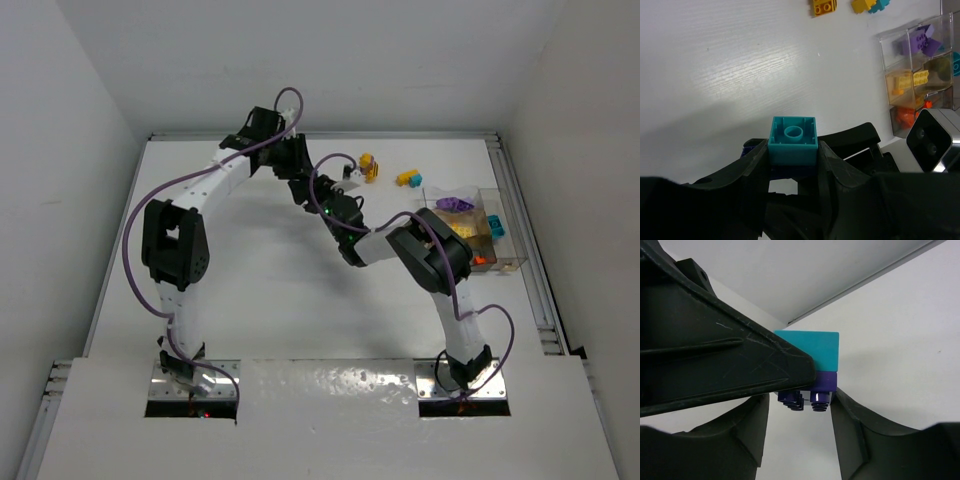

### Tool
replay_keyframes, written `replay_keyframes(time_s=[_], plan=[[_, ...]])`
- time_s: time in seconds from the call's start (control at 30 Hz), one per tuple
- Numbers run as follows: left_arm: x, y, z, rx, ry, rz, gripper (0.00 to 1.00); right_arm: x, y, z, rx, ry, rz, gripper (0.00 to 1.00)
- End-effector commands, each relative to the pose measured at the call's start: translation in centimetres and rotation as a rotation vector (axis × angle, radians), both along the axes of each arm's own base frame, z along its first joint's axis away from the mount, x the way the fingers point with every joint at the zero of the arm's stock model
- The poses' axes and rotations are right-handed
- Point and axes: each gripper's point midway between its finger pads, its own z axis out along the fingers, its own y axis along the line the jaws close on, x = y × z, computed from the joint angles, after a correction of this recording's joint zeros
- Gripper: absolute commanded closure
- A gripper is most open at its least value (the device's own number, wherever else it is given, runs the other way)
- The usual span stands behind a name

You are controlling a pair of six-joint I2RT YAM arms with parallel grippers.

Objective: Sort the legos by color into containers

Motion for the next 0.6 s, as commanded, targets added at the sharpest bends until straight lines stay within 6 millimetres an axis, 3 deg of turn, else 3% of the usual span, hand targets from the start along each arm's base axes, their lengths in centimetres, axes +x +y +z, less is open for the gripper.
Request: replay_keyframes(time_s=[0.0, 0.17, 0.33, 0.5, 0.57], plan=[[0.4, -0.2, 1.4, -0.035, -0.023, 0.004, 1.00, 1.0, 0.0, 3.4, 0.071, -0.080, -0.021, 0.51], [0.1, 0.0, 0.6, -0.022, -0.001, 0.005, 1.00, 1.0, -0.6, 3.3, 0.066, -0.077, -0.040, 0.66], [0.0, 0.8, -0.9, 0.014, 0.020, 0.036, 1.00, 0.8, -1.5, 2.5, 0.041, -0.054, -0.062, 0.98], [0.5, 1.7, -2.5, 0.061, 0.021, 0.057, 1.00, -1.1, -3.0, 0.4, -0.002, 0.000, -0.065, 1.00], [0.7, 1.8, -2.8, 0.070, 0.017, 0.056, 1.00, -1.8, -3.3, 0.5, -0.003, 0.002, -0.051, 1.00]])
